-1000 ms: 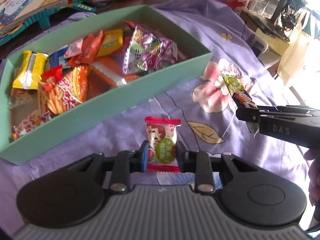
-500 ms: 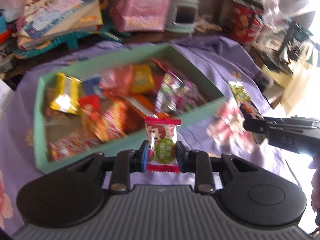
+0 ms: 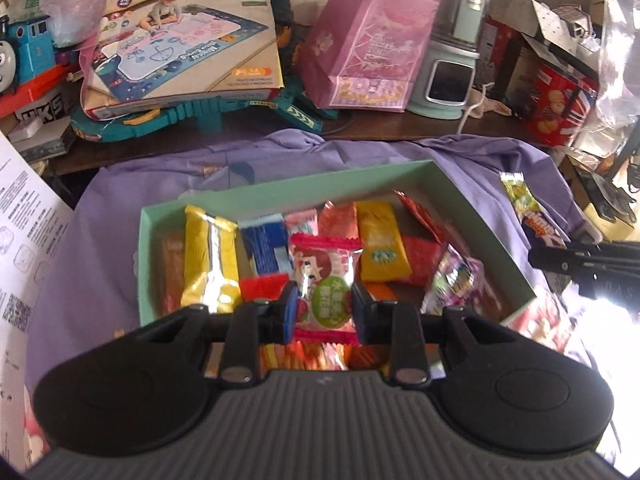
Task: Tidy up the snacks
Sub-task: 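Carry both held snacks into the green box and open both tools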
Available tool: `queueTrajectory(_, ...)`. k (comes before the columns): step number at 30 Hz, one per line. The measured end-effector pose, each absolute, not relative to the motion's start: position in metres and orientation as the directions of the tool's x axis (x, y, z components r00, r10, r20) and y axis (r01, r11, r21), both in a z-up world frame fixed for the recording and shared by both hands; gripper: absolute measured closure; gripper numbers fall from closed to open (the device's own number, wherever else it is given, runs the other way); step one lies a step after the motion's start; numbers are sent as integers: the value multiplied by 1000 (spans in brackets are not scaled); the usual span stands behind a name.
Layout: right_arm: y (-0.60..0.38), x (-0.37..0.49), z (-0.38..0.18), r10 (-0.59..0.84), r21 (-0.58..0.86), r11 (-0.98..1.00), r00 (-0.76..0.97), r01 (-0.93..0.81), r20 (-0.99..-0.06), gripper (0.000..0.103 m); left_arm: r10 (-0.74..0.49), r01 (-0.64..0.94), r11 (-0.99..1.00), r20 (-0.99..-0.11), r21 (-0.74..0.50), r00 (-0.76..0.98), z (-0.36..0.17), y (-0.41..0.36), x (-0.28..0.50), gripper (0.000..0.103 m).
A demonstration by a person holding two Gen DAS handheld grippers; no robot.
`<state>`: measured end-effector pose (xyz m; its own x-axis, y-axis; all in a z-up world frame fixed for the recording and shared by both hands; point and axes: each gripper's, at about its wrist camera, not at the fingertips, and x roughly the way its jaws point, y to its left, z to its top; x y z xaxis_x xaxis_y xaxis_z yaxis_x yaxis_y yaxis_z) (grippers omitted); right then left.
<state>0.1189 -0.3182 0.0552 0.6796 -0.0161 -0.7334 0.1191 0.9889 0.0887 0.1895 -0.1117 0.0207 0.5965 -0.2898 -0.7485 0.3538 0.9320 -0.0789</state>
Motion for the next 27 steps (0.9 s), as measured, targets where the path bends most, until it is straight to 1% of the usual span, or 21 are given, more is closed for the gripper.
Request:
queueTrajectory(5, -325, 166, 43, -14, 65, 993, 670, 94, -742, 82, -284, 354, 932, -760, -76, 584, 11, -121, 216, 76)
queueTrajectory(12, -335, 207, 24, -28, 37, 996, 659, 86, -751, 82, -275, 351, 933, -782, -76, 560, -7, -129, 243, 76)
queueTrajectory(13, -337, 211, 21, -34, 36, 995, 658, 93, -752, 80, -273, 351, 933, -784, -75, 557, -10, -129, 244, 76)
queueTrajectory(15, -339, 215, 17, -45, 33, 994, 661, 104, -749, 74, -269, 352, 933, -789, -71, 553, -14, -131, 247, 75)
queueTrajectory(16, -340, 216, 15, -45, 34, 994, 663, 106, -747, 60, -266, 352, 934, -792, -70, 549, -17, -132, 248, 75)
queueTrajectory(17, -340, 216, 12, -49, 35, 993, 665, 112, -746, 38, -263, 352, 934, -795, -67, 547, -19, -132, 249, 73)
queueTrajectory(18, -340, 216, 11, -51, 38, 992, 668, 118, -742, 27, -253, 348, 936, -796, -57, 551, -21, -133, 249, 69)
queueTrajectory(19, -340, 215, 10, -54, 40, 992, 673, 123, -737, 16, -242, 342, 938, -797, -48, 553, -22, -133, 250, 51)
queueTrajectory(20, -339, 214, 10, -57, 41, 991, 681, 128, -730, 15, -234, 333, 942, -797, -43, 557, -23, -133, 250, 32)
queueTrajectory(21, -339, 213, 10, -57, 43, 991, 683, 129, -729, 15, -224, 322, 946, -794, -37, 566, -23, -132, 250, 25)
queueTrajectory(22, -339, 212, 9, -53, 48, 990, 679, 129, -733, 11, -215, 312, 949, -792, -32, 572, -23, -132, 250, 14)
queueTrajectory(23, -339, 211, 9, -49, 53, 990, 676, 129, -735, 5, -205, 302, 953, -791, -27, 577, -23, -131, 250, 7)
queueTrajectory(25, -338, 207, 11, -50, 54, 990, 681, 130, -731, 2, -189, 287, 958, -794, -19, 577, -23, -130, 249, 1)
queueTrajectory(27, -336, 203, 13, -49, 53, 990, 680, 129, -732, 0, -186, 285, 958, -799, -18, 572, -22, -130, 249, 1)
